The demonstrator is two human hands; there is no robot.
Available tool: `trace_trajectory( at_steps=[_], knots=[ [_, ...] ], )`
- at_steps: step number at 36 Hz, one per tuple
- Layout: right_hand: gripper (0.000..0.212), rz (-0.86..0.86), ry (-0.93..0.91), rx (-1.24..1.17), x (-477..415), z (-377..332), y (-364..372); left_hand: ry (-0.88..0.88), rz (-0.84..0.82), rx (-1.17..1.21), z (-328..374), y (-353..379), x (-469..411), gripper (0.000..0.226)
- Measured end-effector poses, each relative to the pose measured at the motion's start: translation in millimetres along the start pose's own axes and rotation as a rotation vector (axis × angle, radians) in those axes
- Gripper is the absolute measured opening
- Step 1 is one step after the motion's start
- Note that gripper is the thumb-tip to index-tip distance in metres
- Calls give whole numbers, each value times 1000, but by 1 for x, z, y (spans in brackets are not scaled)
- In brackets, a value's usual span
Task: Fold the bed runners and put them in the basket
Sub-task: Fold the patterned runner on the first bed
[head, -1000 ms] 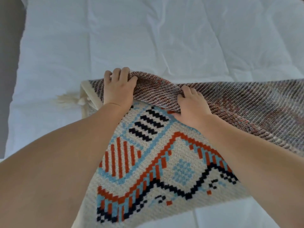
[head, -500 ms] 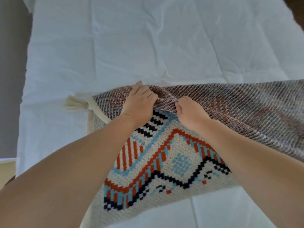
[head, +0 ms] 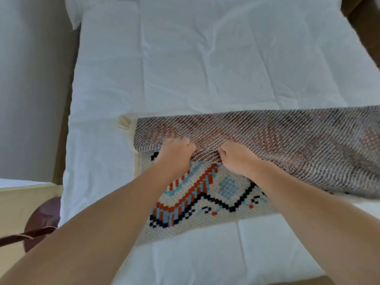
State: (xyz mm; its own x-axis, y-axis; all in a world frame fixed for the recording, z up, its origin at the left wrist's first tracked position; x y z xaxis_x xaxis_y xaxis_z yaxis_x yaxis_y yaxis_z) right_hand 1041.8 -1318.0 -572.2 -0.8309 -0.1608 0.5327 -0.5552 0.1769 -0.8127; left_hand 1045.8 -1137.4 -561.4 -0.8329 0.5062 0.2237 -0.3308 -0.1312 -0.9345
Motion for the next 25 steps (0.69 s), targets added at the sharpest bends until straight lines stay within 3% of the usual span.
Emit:
trace_trajectory(
  at_steps=[3,5,9,10,13,15,21,25],
  knots=[
    [38,-1,-26,10,5,-3,2,-68,12,115,1,-4,4,48],
    [40,12,-75,37,11,-6,5,-129,-8,170,-1,-8,9,46],
    [77,79,-203,351,18,-23,13,-200,90,34,-10,-19,21,48],
    [75,105,-211,399,17,-29,15,-205,117,-1,-12,-21,25,47],
    [31,207,-209,390,18,-47,14,-199,182,-39,-22,-25,36,39],
    [15,204,-176,356,19,-51,14,-200,217,-88,-31,-28,44,40],
    [34,191,-192,318,23,-60,15,-196,127,-40,-53,-17,71,31],
    [24,60,-117,374,27,-65,25,-210,136,-12,-54,-2,90,31]
  ],
)
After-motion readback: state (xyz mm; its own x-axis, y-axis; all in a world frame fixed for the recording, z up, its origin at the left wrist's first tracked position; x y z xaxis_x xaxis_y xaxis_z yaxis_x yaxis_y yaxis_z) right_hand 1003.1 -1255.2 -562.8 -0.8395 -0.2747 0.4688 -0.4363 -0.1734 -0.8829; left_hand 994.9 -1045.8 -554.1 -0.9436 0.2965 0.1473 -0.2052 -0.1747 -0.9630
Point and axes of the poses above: each hand's wrist, its own x-axis away from the middle knuckle, its own y-axis out of the palm, z = x × y, the point moved 3 cm from there along -x, towards the middle knuckle, and after that the axes turned 11 degrees about x, right-handed, at the moved point
